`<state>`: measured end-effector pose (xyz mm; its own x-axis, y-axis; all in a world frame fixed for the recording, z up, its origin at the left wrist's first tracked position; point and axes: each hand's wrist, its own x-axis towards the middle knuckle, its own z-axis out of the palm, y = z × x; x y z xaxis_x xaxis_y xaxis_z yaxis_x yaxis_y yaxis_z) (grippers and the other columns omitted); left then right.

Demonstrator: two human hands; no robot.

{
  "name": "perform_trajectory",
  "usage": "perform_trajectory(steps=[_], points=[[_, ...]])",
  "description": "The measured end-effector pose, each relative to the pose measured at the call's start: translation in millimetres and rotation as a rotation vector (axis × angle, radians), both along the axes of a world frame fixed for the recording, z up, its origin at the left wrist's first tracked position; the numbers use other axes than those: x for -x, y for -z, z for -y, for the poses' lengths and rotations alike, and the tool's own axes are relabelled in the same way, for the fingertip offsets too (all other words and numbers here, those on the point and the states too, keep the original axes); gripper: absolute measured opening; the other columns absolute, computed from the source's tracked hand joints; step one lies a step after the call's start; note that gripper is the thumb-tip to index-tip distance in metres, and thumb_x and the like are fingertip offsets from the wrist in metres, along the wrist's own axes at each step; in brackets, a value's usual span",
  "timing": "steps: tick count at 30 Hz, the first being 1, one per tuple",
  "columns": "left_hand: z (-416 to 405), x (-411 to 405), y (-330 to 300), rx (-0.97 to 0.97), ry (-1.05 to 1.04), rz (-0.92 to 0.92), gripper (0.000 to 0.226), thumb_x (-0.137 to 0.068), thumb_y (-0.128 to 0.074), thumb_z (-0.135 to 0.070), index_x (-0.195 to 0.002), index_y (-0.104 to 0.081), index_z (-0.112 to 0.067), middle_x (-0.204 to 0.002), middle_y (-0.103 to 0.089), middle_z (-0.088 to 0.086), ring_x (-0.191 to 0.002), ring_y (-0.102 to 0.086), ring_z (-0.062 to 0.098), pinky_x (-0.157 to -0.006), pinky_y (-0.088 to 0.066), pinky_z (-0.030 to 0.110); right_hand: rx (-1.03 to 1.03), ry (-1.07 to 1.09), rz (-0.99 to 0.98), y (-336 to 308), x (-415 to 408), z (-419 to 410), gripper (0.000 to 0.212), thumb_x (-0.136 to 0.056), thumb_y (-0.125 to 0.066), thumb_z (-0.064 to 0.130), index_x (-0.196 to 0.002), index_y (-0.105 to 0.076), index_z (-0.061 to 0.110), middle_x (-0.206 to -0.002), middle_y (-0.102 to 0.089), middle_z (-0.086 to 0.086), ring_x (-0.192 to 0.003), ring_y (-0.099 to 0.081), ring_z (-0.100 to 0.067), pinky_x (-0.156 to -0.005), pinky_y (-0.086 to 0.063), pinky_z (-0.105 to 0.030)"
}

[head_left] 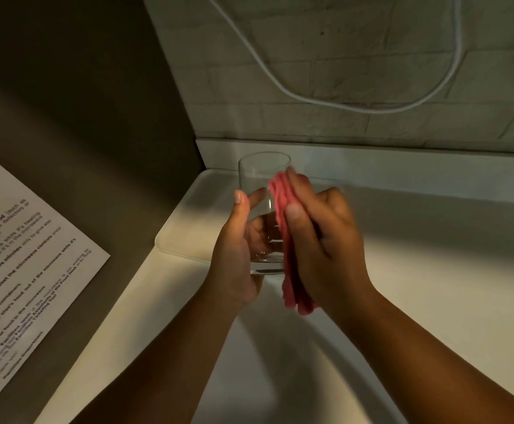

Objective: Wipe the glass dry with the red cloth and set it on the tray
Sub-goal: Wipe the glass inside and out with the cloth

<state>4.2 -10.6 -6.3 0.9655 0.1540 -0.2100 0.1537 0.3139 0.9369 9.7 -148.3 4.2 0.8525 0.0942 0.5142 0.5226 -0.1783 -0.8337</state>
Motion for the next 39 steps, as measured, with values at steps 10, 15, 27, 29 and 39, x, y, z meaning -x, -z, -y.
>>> perform_trajectory(steps=[10,15,27,29,39], points=[[8.1,6.2,10.8,-0.032,0.085,0.046,0.084,-0.076,-0.059,-0.082,-0.141,-0.067,-0.03,-0.126,-0.078,0.022,-0.12,-0.075,0.043,-0.102,-0.058,0.062,0.33,0.218,0.105,-11.7,-17.4,-2.7,0.045,-0.1,-0.049,0.044,-0.144,-0.048,0.033,-0.108,-0.046,0.003,-0.077,-0.044,-0.003,-0.065,-0.043,-0.009],[14.7,7.0,5.4,0.06,0.048,0.058,0.075,-0.08,-0.059,-0.074,-0.14,-0.067,-0.029,-0.108,-0.083,0.016,-0.099,-0.082,0.033,-0.083,-0.066,0.052,0.01,0.155,-0.24,-13.3,-33.9,1.7,0.037,-0.097,-0.047,0.058,-0.133,-0.053,0.051,-0.099,-0.053,0.01,-0.077,-0.062,0.002,-0.061,-0.048,-0.006],[8.1,2.1,-4.3,0.458,-0.024,-0.036,0.096,-0.058,-0.082,-0.07,-0.134,-0.056,-0.016,-0.122,-0.06,0.02,-0.08,-0.079,0.036,-0.063,-0.065,0.045,-0.292,0.119,-0.44,19.2,-13.5,28.1,0.029,-0.104,-0.052,0.037,-0.127,-0.064,0.049,-0.121,-0.066,-0.008,-0.101,-0.07,-0.028,-0.093,-0.056,-0.044],[6.2,3.3,-0.4,0.469,-0.022,-0.027,0.092,-0.051,-0.09,-0.055,-0.128,-0.059,-0.016,-0.114,-0.059,0.015,-0.091,-0.082,0.04,-0.072,-0.068,0.048,-0.305,0.11,-0.427,15.9,-12.7,33.2,0.029,-0.104,-0.052,0.038,-0.127,-0.064,0.049,-0.12,-0.066,-0.01,-0.099,-0.069,-0.036,-0.092,-0.056,-0.049],[0.1,2.2,5.8,0.207,0.032,-0.026,0.044,-0.096,-0.064,-0.036,-0.135,-0.064,-0.016,-0.115,-0.072,0.016,-0.096,-0.074,0.032,-0.08,-0.058,0.044,-0.145,0.087,-0.186,-1.9,-4.4,27.7,0.033,-0.104,-0.053,0.032,-0.135,-0.059,0.042,-0.109,-0.06,0.005,-0.099,-0.062,0.003,-0.084,-0.048,-0.009]])
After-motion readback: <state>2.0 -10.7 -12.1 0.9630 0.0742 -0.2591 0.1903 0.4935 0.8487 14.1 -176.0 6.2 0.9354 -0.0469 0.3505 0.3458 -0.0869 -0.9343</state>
